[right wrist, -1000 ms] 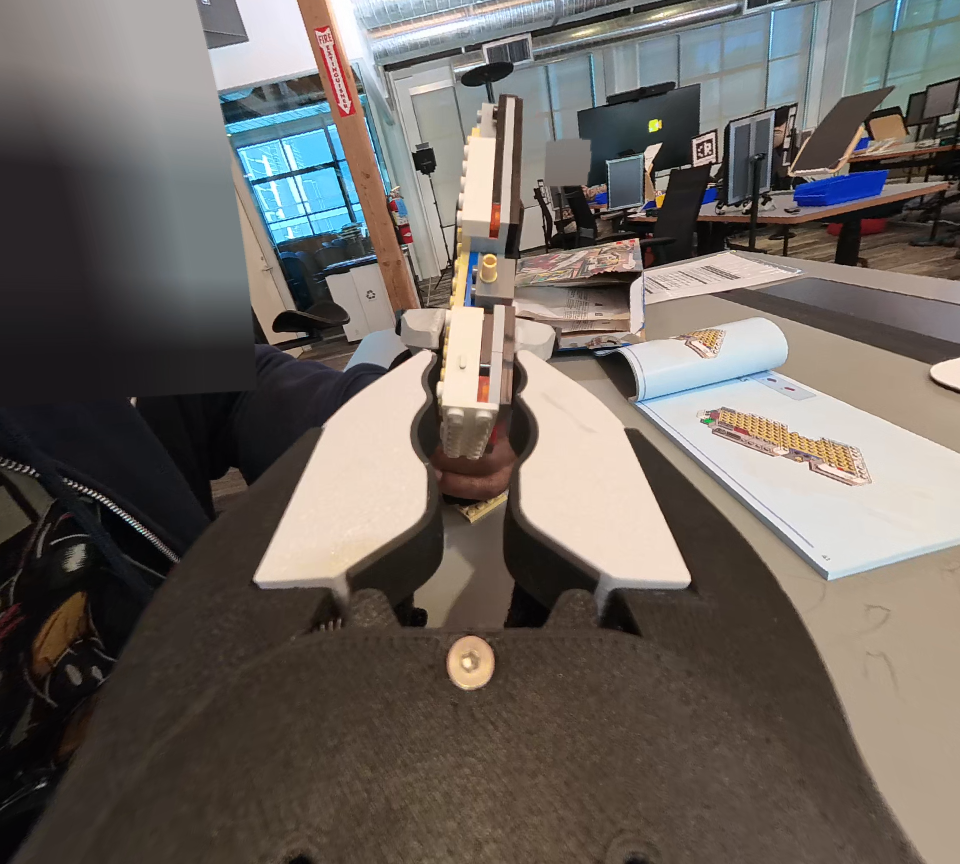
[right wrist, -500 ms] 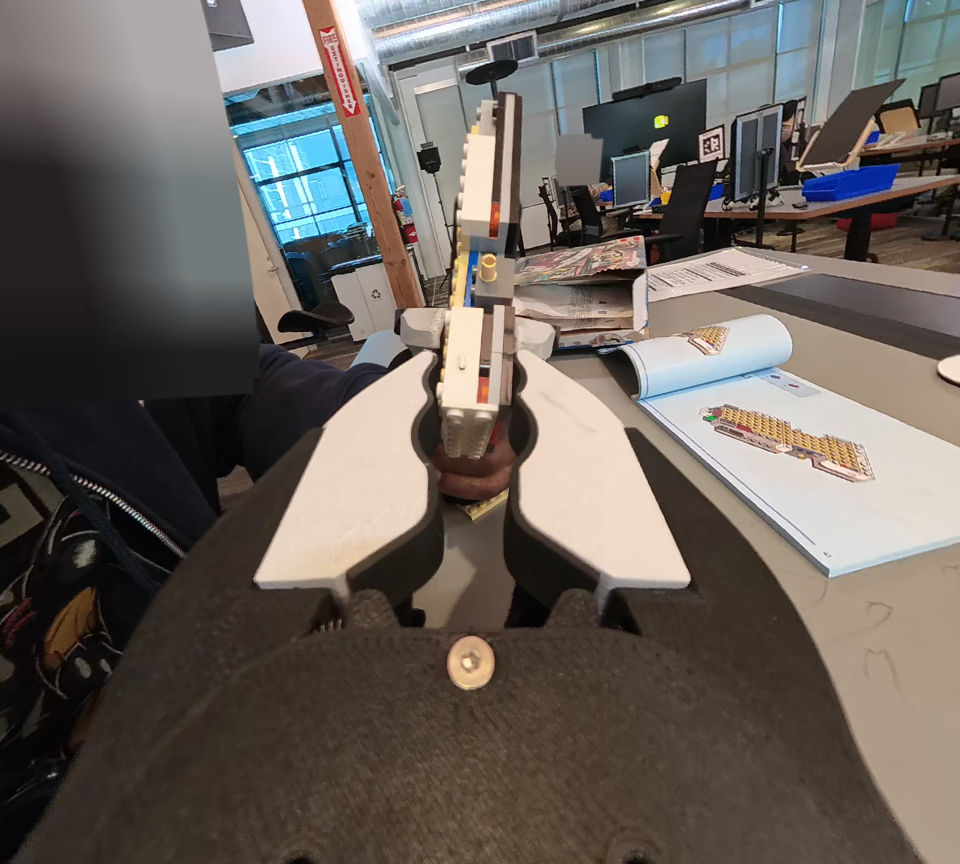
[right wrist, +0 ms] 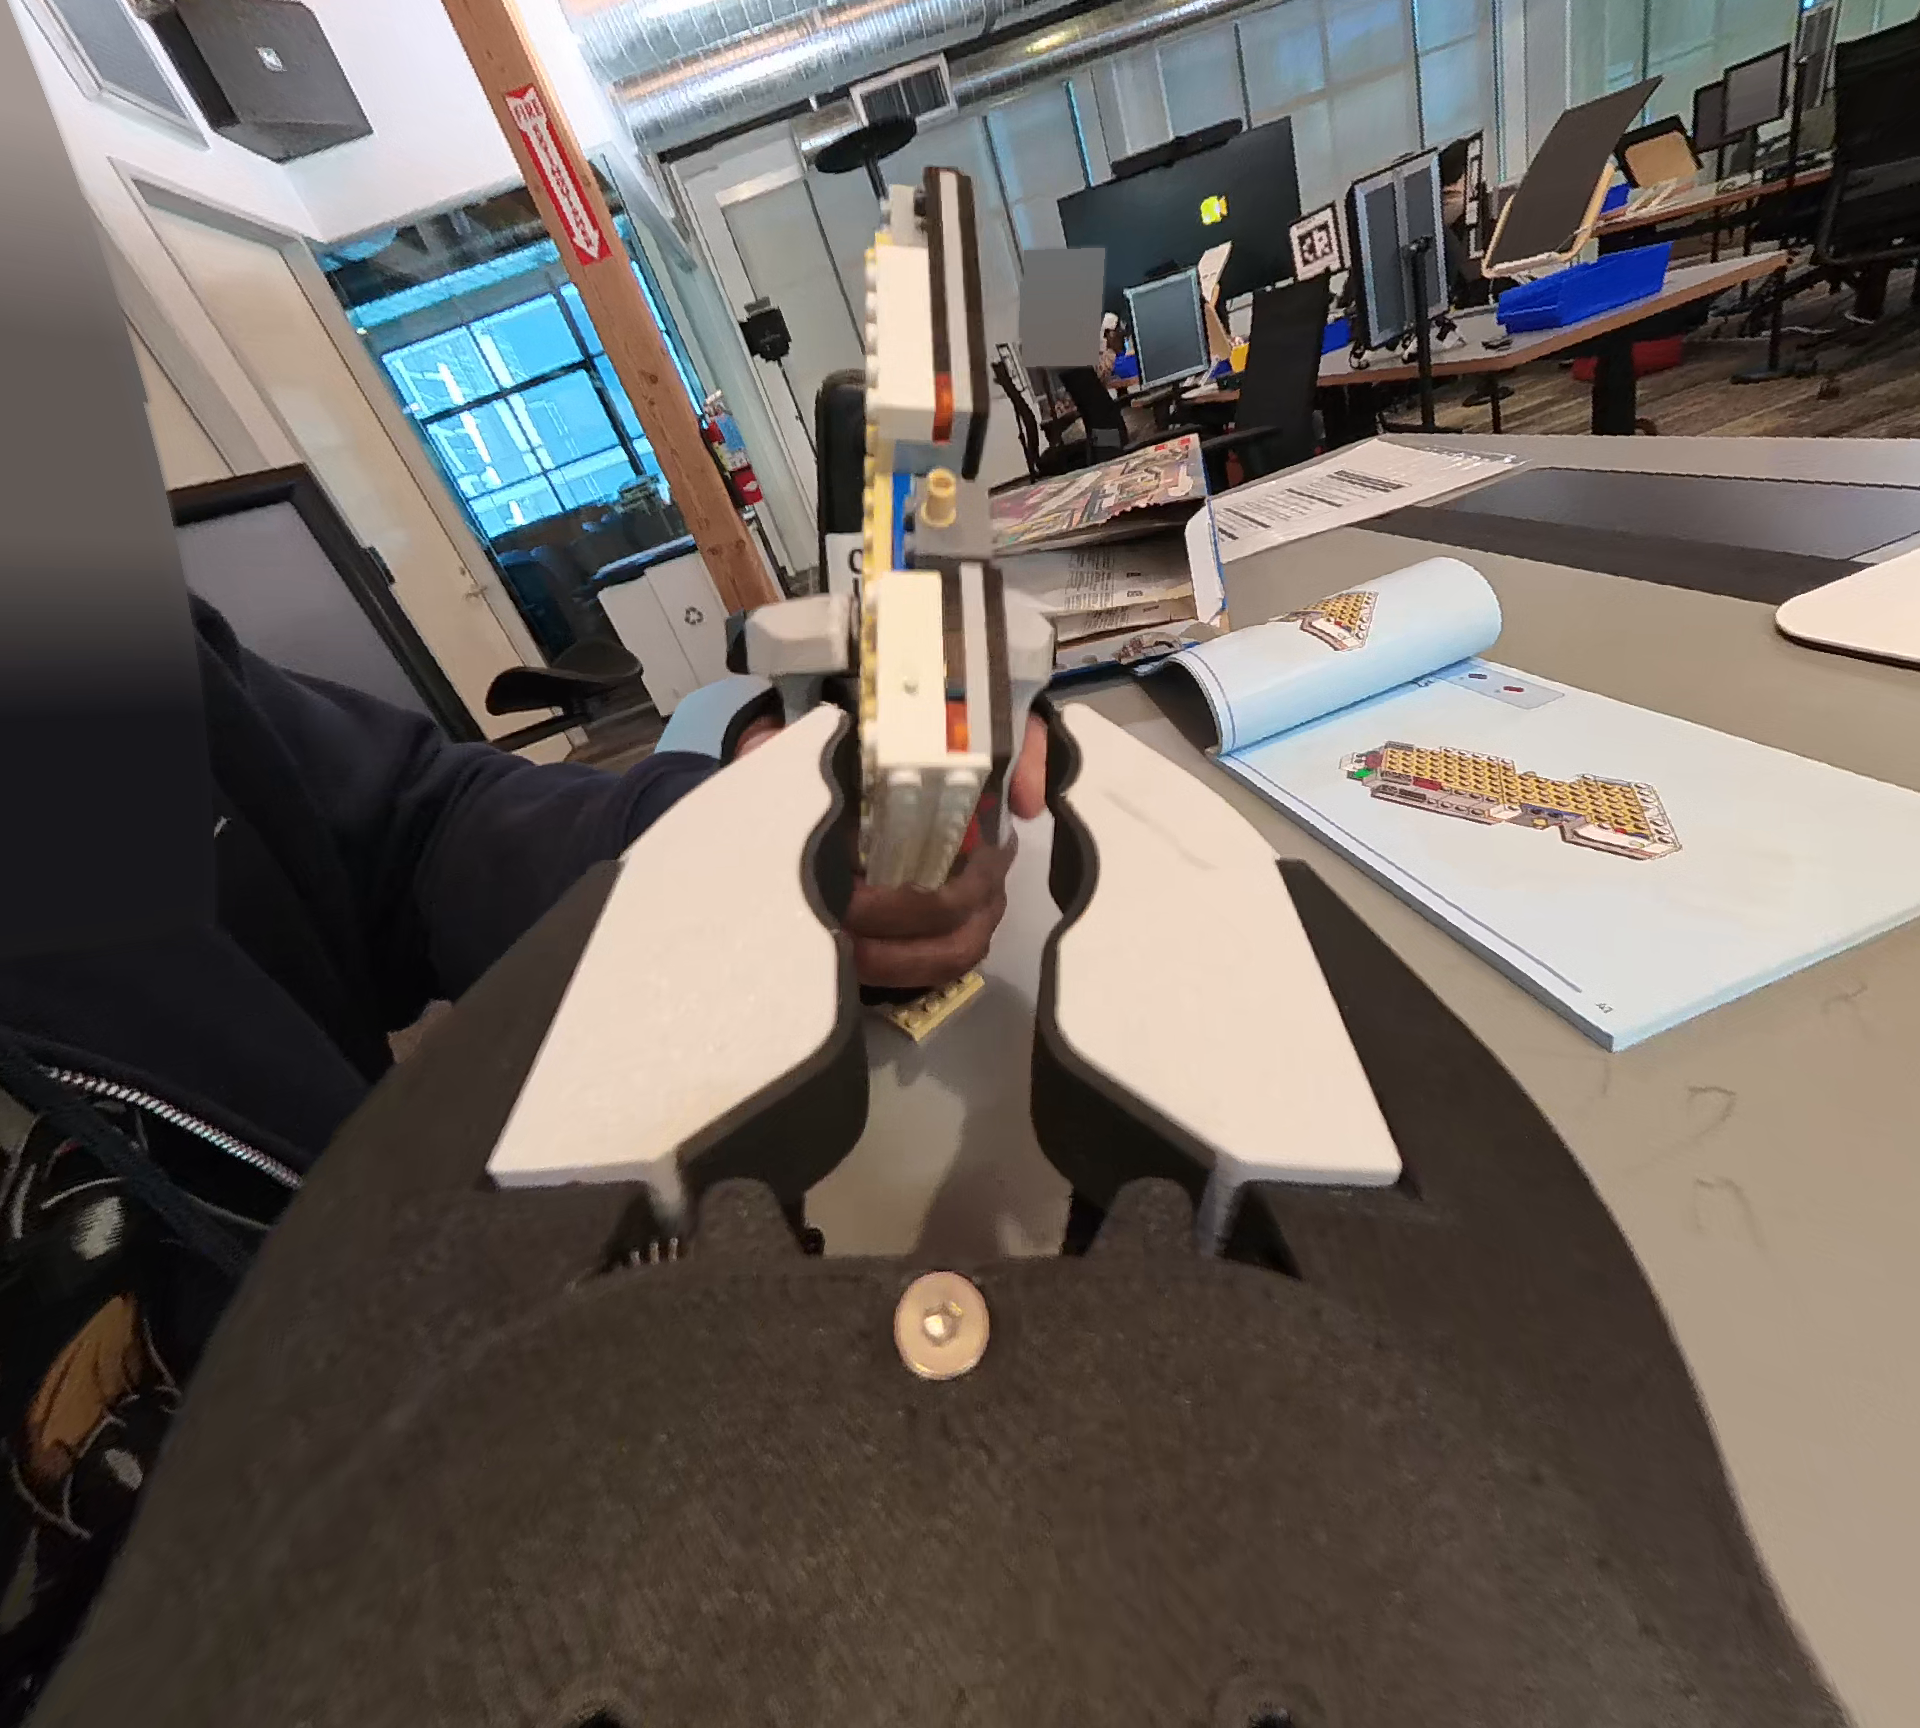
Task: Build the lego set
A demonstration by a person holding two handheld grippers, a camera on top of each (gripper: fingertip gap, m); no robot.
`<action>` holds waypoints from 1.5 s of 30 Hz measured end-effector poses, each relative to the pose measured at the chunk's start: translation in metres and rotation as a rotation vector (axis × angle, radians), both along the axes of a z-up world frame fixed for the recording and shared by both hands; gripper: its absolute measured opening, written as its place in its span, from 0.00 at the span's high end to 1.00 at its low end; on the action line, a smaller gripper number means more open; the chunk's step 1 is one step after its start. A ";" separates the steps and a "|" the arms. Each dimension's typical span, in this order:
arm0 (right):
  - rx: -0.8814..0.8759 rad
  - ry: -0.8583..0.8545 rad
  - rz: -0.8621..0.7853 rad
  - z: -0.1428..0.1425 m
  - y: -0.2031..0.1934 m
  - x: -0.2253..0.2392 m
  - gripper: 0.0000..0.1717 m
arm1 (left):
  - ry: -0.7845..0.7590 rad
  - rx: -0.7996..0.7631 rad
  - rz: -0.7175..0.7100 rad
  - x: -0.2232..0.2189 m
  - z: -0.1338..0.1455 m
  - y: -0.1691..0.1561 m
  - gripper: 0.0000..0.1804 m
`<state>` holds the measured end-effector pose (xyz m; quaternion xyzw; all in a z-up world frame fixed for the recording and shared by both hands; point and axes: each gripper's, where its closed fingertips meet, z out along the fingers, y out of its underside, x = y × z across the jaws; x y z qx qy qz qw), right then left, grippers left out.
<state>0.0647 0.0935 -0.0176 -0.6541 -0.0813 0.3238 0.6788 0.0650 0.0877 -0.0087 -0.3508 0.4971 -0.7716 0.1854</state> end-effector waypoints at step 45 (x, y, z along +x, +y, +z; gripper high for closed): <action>0.036 -0.166 0.081 0.004 -0.012 -0.011 0.86 | 0.067 0.148 -0.112 -0.006 -0.015 -0.019 0.87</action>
